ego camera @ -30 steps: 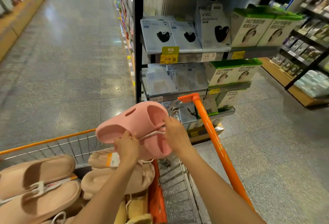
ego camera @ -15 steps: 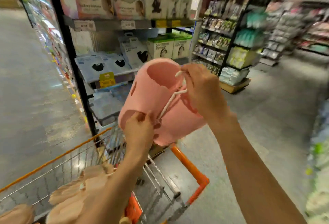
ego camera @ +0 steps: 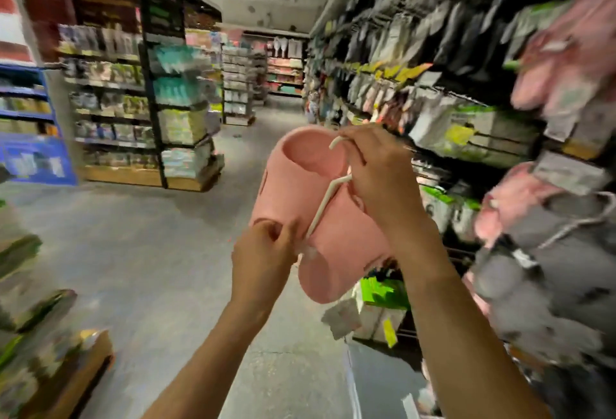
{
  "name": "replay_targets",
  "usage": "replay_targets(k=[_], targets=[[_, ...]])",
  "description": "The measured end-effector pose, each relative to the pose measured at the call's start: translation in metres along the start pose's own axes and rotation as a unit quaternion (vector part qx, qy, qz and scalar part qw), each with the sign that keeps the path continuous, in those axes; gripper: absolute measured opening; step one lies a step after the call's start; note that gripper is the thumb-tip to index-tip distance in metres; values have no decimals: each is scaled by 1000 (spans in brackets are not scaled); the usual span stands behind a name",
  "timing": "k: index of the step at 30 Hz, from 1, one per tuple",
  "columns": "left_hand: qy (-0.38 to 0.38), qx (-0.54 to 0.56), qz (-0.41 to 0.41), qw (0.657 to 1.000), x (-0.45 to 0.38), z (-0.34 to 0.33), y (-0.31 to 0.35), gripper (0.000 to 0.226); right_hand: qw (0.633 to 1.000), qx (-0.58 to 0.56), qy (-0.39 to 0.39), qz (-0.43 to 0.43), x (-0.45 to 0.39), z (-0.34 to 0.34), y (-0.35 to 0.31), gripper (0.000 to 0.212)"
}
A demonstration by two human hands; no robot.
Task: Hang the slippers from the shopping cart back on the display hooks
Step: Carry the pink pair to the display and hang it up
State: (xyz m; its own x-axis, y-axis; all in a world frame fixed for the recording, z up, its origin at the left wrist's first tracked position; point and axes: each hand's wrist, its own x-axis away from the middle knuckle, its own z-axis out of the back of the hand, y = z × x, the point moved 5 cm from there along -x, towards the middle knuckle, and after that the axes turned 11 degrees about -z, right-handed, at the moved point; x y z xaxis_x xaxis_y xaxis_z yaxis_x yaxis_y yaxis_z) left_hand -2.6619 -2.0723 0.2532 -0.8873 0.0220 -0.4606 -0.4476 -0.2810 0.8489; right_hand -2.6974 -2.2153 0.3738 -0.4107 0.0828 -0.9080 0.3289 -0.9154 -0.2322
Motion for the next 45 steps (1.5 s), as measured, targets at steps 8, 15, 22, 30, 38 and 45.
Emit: replay_targets(k=[8, 15, 22, 30, 38, 45], targets=[[-34, -88, -216, 972, -61, -141, 65, 16, 989, 126, 22, -68, -24, 46, 132, 26], [-108, -46, -354, 928, -98, -234, 81, 25, 966, 166, 65, -189, -18, 39, 197, 13], [-170, -120, -451, 868, -158, -330, 36, 26, 901, 175, 161, -364, 1, -10, 289, 9], [-399, -84, -508, 759, -222, -436, -7, 19, 810, 185, 285, -477, -6, -44, 363, 18], [-493, 2, -520, 698, -211, -496, 10, 30, 751, 308, 291, -507, -9, -21, 396, 8], [-477, 67, -554, 679, -205, -539, 51, 26, 706, 355, 298, -536, -10, 21, 433, 12]])
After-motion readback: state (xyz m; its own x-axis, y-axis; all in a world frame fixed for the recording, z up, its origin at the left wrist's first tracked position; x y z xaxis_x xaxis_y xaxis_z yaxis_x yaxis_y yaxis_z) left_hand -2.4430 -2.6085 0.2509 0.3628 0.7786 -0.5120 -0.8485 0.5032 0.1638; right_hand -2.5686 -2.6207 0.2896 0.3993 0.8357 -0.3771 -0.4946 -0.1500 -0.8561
